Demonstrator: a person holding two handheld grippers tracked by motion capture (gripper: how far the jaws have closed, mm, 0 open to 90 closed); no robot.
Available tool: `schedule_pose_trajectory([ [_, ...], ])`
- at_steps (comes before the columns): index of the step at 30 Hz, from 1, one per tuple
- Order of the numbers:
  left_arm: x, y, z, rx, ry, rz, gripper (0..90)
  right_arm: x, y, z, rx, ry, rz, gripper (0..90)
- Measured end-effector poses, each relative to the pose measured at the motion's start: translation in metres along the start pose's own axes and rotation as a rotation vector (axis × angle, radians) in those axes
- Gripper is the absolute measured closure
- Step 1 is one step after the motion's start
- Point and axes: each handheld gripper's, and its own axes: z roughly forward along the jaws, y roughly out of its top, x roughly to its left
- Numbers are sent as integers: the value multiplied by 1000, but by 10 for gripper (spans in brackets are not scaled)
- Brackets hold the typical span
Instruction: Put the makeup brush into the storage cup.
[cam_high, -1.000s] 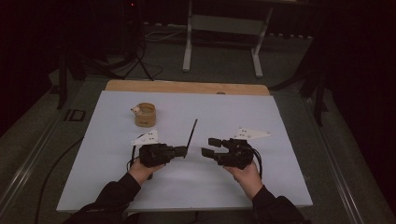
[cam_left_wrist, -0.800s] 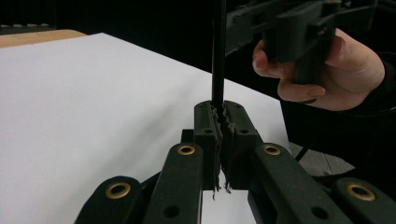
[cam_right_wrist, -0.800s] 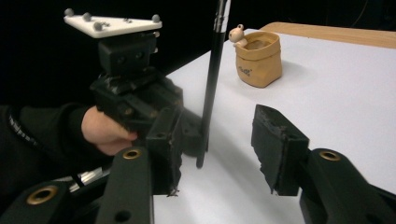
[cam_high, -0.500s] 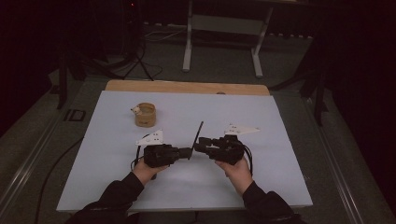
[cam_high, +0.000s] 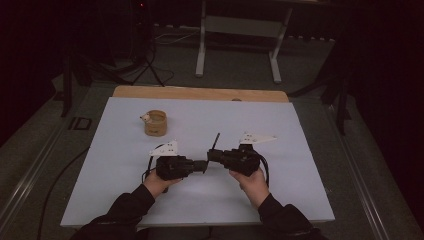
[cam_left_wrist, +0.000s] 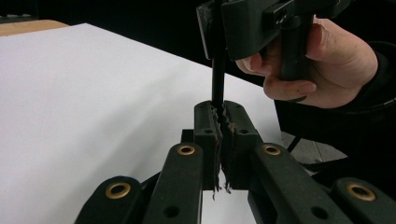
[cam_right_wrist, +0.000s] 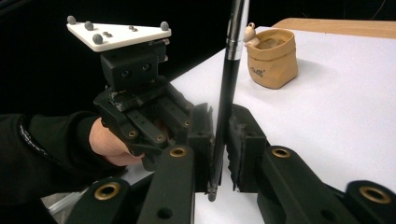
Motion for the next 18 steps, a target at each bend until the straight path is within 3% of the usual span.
schedule_pose_trajectory([
  [13,1,-1,4,37,-1,-1,851,0,-3,1,28,-26,-16,857],
  [14,-3,1,5,61,29,29,850,0,-4,1,30,-28,-20,857],
  [16,-4,3,5,93,49,9,814,1,-4,1,30,-33,-33,858],
  [18,-5,4,5,105,79,20,740,1,-3,0,25,-27,-35,858],
])
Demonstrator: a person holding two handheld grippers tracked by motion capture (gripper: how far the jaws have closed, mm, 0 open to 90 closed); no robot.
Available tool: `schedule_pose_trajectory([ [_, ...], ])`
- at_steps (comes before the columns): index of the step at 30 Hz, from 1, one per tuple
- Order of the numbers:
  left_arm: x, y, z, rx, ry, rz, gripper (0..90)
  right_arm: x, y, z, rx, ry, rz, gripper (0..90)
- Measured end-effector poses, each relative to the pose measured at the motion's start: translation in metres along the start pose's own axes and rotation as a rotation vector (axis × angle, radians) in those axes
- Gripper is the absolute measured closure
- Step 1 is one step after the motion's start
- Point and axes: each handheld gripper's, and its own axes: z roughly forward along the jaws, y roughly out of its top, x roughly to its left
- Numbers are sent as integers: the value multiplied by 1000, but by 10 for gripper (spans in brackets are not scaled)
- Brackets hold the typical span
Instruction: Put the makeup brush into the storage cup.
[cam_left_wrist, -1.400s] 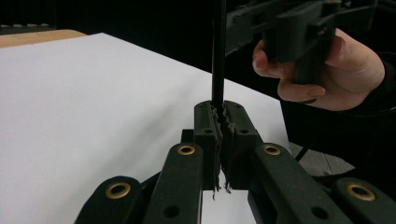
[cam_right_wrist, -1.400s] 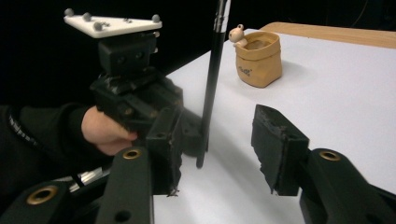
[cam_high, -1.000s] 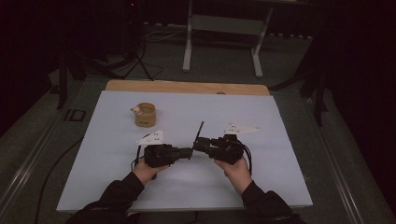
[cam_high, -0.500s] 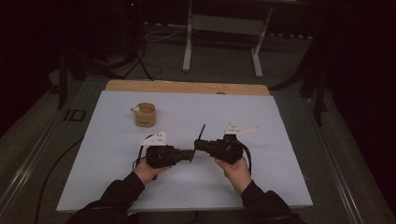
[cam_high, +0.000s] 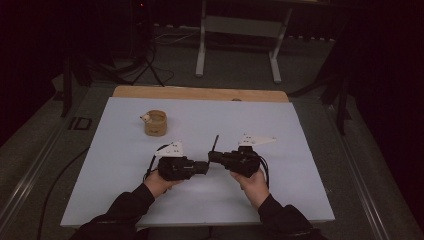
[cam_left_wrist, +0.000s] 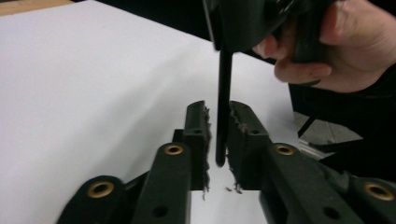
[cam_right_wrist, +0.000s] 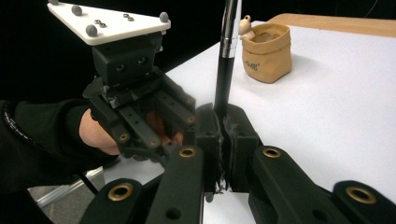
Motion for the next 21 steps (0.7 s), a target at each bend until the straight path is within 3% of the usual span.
schedule_pose_trajectory([
  [2,0,0,-1,10,8,-2,640,1,1,-2,-4,-3,-15,858],
  [7,2,4,-14,14,46,-41,538,2,3,-7,6,-20,-49,859],
  [9,0,7,-18,17,56,-13,533,1,2,-9,12,-29,-58,858],
  [11,-2,11,-21,32,59,-12,506,0,1,-10,21,-34,-60,859],
  [15,-7,19,-26,40,77,3,380,-1,-1,-10,33,-36,-66,859],
  [17,-7,21,-28,17,61,3,329,-1,-1,-10,37,-36,-72,859],
  [21,-7,27,-32,-3,76,-1,294,1,-1,-8,47,-38,-83,859],
])
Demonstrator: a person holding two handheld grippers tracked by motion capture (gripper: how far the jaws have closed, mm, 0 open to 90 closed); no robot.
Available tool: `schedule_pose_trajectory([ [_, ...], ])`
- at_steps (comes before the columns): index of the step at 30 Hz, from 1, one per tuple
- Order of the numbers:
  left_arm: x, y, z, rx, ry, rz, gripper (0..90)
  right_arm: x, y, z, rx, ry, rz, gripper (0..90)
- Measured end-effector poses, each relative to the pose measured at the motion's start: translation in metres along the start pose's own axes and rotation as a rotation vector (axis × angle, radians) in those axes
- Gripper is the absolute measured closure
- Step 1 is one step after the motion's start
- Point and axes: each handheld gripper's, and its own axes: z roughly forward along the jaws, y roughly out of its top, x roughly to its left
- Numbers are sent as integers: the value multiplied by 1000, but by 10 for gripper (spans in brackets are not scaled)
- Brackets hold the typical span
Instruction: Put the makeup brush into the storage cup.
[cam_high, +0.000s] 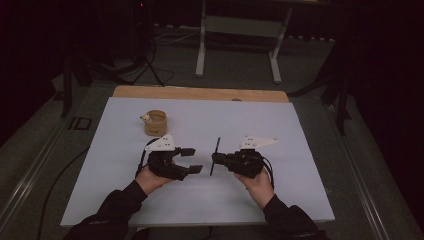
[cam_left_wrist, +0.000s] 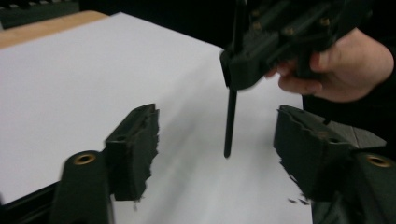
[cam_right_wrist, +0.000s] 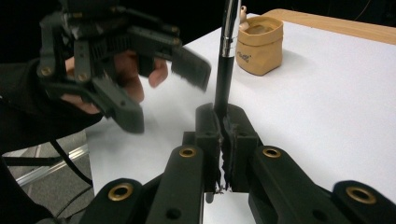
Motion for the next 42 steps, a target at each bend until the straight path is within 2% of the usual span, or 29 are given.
schedule_pose_trajectory([
  [5,0,6,-3,-14,10,-2,267,1,0,1,8,3,-10,859],
  [7,-3,16,-8,-49,54,16,222,1,0,2,12,2,-14,859],
  [9,-2,21,-9,-66,52,5,199,1,0,2,13,3,-15,858],
  [10,-3,23,-10,-75,67,4,177,2,1,2,13,2,-18,858],
  [13,-2,29,-10,-89,64,-1,160,2,1,3,14,4,-20,858],
  [14,-1,31,-10,-89,43,-9,160,2,1,3,15,6,-23,859],
  [17,-2,32,-10,-96,56,-9,164,3,1,4,15,8,-23,859],
  [19,-4,37,-5,-97,31,-4,237,3,1,4,16,10,-23,859],
  [22,-5,39,0,-84,17,4,317,3,1,4,19,7,-25,859],
  [27,-7,41,7,-67,14,-5,404,4,0,5,28,8,-34,859],
  [28,-7,42,10,-57,-9,-11,440,4,0,5,28,8,-38,858],
  [30,-8,42,11,-50,-17,-6,459,5,0,5,27,9,-37,858],
  [32,-8,42,15,-50,-36,-18,536,5,1,5,27,11,-46,858],
  [36,-6,43,19,-51,-51,-36,598,7,1,6,31,15,-48,859],
  [42,-4,44,22,-52,-54,-43,697,7,0,8,40,18,-54,859],
])
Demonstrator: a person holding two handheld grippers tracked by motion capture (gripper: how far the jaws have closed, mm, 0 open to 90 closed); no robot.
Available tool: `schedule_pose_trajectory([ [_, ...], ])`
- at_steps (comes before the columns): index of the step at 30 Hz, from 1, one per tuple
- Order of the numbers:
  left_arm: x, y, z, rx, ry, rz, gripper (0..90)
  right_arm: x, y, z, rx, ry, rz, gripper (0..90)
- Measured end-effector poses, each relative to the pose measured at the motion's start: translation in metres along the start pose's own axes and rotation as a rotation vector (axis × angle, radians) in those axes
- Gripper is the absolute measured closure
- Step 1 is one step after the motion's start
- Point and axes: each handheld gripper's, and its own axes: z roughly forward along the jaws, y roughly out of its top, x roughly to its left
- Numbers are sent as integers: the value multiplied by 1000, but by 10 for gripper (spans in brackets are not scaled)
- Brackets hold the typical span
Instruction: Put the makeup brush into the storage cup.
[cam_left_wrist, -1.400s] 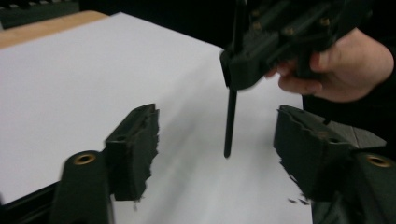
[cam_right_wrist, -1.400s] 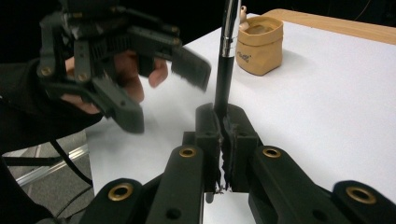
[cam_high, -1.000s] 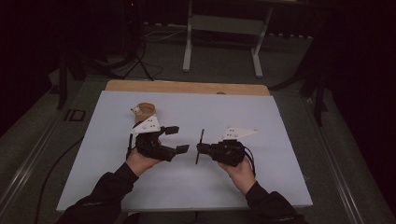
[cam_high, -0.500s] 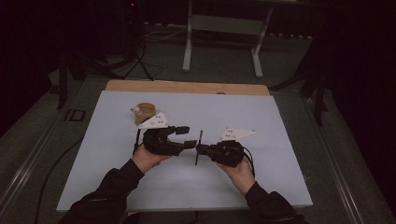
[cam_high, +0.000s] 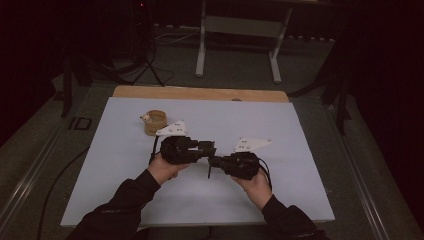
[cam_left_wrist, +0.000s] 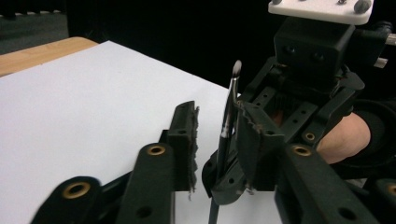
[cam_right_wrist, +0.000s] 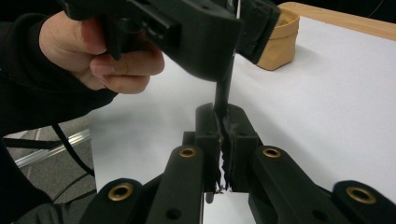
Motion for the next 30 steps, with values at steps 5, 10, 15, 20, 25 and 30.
schedule_pose_trajectory([
  [5,1,0,3,1,-16,-12,746,0,0,0,2,2,0,858],
  [10,3,0,4,3,-47,-25,816,-1,0,0,5,-2,6,859],
  [15,2,1,4,13,-40,-14,842,-3,-1,-1,4,2,8,859],
  [20,2,0,6,17,-31,24,848,-3,-1,0,11,-5,4,859],
  [25,0,-1,8,22,-21,53,855,-4,-3,0,19,-9,9,858],
  [30,-2,1,9,26,-12,72,856,-4,-3,0,18,-4,11,857],
])
